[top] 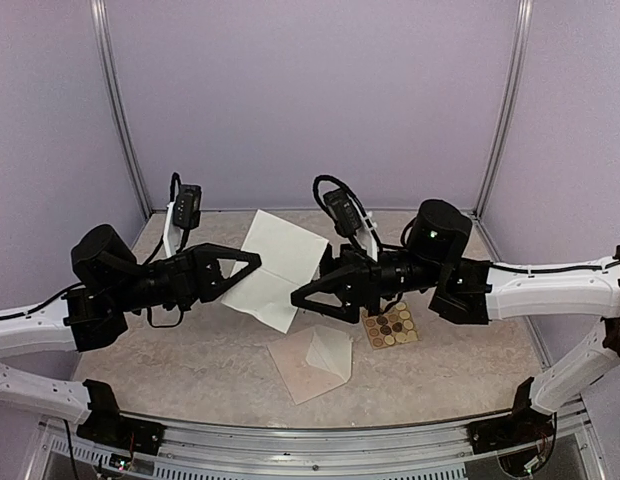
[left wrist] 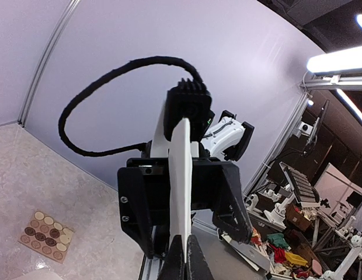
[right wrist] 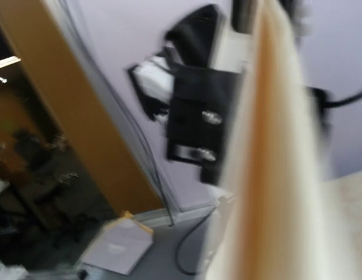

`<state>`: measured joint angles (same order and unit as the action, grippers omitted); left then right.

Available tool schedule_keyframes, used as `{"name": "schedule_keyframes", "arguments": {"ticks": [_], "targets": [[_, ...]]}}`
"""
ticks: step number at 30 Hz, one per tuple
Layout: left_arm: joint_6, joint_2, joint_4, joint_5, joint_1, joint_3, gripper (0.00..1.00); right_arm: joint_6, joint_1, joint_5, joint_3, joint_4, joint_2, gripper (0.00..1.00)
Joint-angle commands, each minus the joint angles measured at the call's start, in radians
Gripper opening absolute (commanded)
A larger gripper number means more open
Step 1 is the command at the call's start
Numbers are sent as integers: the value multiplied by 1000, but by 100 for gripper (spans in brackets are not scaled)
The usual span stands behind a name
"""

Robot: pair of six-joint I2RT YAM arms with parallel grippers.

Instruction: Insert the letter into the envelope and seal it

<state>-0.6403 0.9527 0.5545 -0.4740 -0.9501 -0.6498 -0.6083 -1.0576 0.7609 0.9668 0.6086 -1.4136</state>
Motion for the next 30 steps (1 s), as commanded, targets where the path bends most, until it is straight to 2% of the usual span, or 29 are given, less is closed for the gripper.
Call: {"name": "schedule_keyframes", "arguments": {"ticks": [1, 3, 17, 25, 30], "targets": [[-13, 18, 62, 9, -6, 18, 0, -33, -35, 86, 50, 147, -53, 55], [-11, 20, 66, 34, -6, 19, 0, -33, -43, 85, 60, 134, -64, 47], [28, -18, -5, 137, 13, 27, 0, -45, -47, 30, -15, 52, -30, 7], [70, -46, -90, 220, 16, 25, 0, -60, -47, 28, -40, 31, -21, 0], [100, -55, -144, 258, 17, 24, 0, -57, -46, -87, -25, -98, -17, 0]]}}
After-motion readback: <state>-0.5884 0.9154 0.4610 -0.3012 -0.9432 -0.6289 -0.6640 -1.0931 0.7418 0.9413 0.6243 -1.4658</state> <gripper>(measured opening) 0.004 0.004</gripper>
